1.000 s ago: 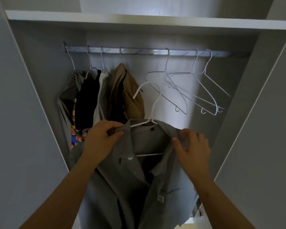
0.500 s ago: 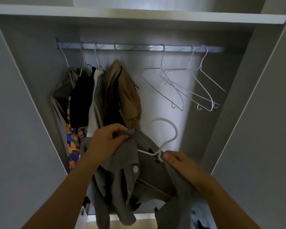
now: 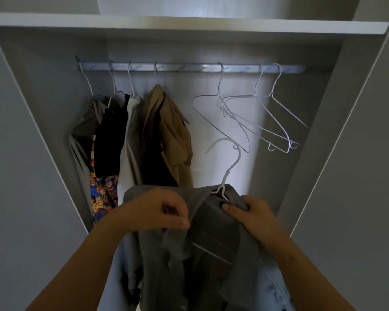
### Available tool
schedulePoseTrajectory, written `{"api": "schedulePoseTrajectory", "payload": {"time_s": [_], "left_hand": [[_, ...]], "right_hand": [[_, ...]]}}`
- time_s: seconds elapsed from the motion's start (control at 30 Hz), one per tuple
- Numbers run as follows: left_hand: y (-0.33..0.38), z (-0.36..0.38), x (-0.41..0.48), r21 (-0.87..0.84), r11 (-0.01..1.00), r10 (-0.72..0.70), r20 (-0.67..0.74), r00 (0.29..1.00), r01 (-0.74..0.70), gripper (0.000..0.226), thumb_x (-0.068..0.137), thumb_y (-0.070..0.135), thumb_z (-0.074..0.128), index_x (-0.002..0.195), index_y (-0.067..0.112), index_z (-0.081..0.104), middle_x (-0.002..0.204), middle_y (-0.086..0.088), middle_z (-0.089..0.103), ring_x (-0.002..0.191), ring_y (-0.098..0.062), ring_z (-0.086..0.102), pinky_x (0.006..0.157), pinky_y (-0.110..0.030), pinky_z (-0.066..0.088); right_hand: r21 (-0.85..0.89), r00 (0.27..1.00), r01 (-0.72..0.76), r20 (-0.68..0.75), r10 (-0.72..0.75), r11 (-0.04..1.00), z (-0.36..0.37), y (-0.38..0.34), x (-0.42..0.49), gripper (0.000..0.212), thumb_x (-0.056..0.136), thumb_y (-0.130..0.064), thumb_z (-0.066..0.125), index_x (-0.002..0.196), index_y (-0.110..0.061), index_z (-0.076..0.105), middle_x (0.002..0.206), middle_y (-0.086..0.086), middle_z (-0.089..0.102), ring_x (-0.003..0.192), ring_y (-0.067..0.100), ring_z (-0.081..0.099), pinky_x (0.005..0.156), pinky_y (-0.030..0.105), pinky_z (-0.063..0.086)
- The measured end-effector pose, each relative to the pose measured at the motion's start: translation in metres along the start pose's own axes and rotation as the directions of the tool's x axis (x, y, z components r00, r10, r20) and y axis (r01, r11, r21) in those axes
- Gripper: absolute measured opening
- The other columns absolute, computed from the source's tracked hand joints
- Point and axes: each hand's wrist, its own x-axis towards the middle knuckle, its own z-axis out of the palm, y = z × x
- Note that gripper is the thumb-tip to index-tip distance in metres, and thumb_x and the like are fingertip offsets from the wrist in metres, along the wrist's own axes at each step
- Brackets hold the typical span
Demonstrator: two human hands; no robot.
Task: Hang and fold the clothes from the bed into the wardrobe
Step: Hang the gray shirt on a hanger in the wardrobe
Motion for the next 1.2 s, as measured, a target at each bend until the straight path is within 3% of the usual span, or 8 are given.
{"api": "schedulePoseTrajectory", "payload": {"time_s": [0.17,0.27,0.4,0.5,0.63,0.87,1.03,1.2], "left_hand": [[-0.009,0.003,0.02,0.332,0.94,0.032,-0.308,0.951,0.076,0.034,0.088,0.037,0.059,0.117,0.021,0.06,0.112,0.008,0.054,0.105,-0.009,0.05,0.092,-0.028,0.042],[-0.008,0.018,0.026,0.233,0.967,-0.057,-0.204,0.977,0.105,0.019,0.092,0.032,0.054,0.105,0.021,0.061,0.089,0.008,0.059,0.084,-0.009,0.056,0.076,-0.025,0.045],[-0.006,0.031,0.029,0.196,0.961,-0.088,-0.448,0.89,0.193,0.016,0.091,0.035,0.053,0.097,0.024,0.063,0.08,0.011,0.058,0.077,-0.007,0.054,0.072,-0.026,0.045],[-0.003,0.038,0.032,0.12,0.971,-0.122,-0.492,0.862,0.206,0.013,0.091,0.034,0.054,0.095,0.026,0.063,0.077,0.014,0.056,0.079,-0.008,0.056,0.073,-0.027,0.046],[0.004,0.049,0.04,0.08,0.975,-0.135,-0.526,0.839,0.207,0.013,0.092,0.032,0.053,0.1,0.027,0.061,0.079,0.016,0.055,0.079,-0.008,0.056,0.074,-0.025,0.046],[0.006,0.051,0.045,-0.089,0.977,-0.215,-0.461,0.861,0.196,0.024,0.088,0.028,0.058,0.083,0.051,0.052,0.078,0.021,0.059,0.078,0.002,0.057,0.074,-0.02,0.047],[0.009,0.043,0.047,-0.211,0.969,-0.218,-0.485,0.847,0.128,0.025,0.085,0.019,0.064,0.083,0.043,0.058,0.082,0.015,0.064,0.08,0.002,0.06,0.07,-0.009,0.046],[0.017,0.057,0.05,-0.149,0.983,-0.167,-0.518,0.839,0.103,0.017,0.084,0.017,0.065,0.09,0.032,0.064,0.08,0.015,0.063,0.079,0.004,0.059,0.074,-0.007,0.045]], "right_hand": [[0.018,0.998,0.047,0.031,-0.048,0.999,0.002,-0.006,-0.001,0.032,0.077,-0.037,0.069,0.065,-0.008,0.064,0.057,0.001,0.06,0.054,0.012,0.055,0.056,0.021,0.045],[0.012,0.993,0.115,-0.025,-0.115,0.993,-0.001,-0.012,0.0,0.028,0.078,-0.034,0.07,0.062,-0.012,0.063,0.053,-0.007,0.056,0.051,0.001,0.05,0.051,0.009,0.039],[-0.129,0.952,0.245,-0.154,-0.264,0.961,-0.008,-0.017,-0.001,0.022,0.078,-0.029,0.072,0.09,-0.038,0.056,0.085,-0.025,0.056,0.081,-0.003,0.052,0.071,0.008,0.038],[-0.316,0.934,0.222,-0.202,-0.294,0.922,-0.011,-0.015,0.001,0.015,0.082,-0.024,0.07,0.096,-0.02,0.066,0.095,-0.011,0.052,0.094,0.009,0.048,0.084,0.017,0.036],[-0.271,0.876,0.223,-0.365,-0.314,0.936,-0.005,-0.016,-0.004,0.006,0.086,-0.007,0.063,0.083,-0.01,0.067,0.076,-0.01,0.051,0.074,0.002,0.048,0.07,-0.002,0.031],[-0.217,0.883,0.35,-0.249,-0.398,0.911,-0.006,-0.02,-0.015,0.012,0.086,-0.008,0.063,0.086,-0.02,0.067,0.082,-0.007,0.06,0.078,0.009,0.053,0.074,0.018,0.041],[-0.404,0.952,0.133,-0.203,-0.23,0.905,-0.027,-0.009,-0.007,0.018,0.096,-0.035,0.044,0.091,-0.027,0.06,0.089,-0.01,0.056,0.091,0.012,0.05,0.091,0.033,0.033],[-0.257,0.983,0.039,-0.163,-0.083,0.966,-0.033,0.001,-0.007,0.045,0.094,-0.044,0.041,0.061,-0.015,0.049,0.057,-0.001,0.049,0.055,0.009,0.047,0.057,0.021,0.038]]}}
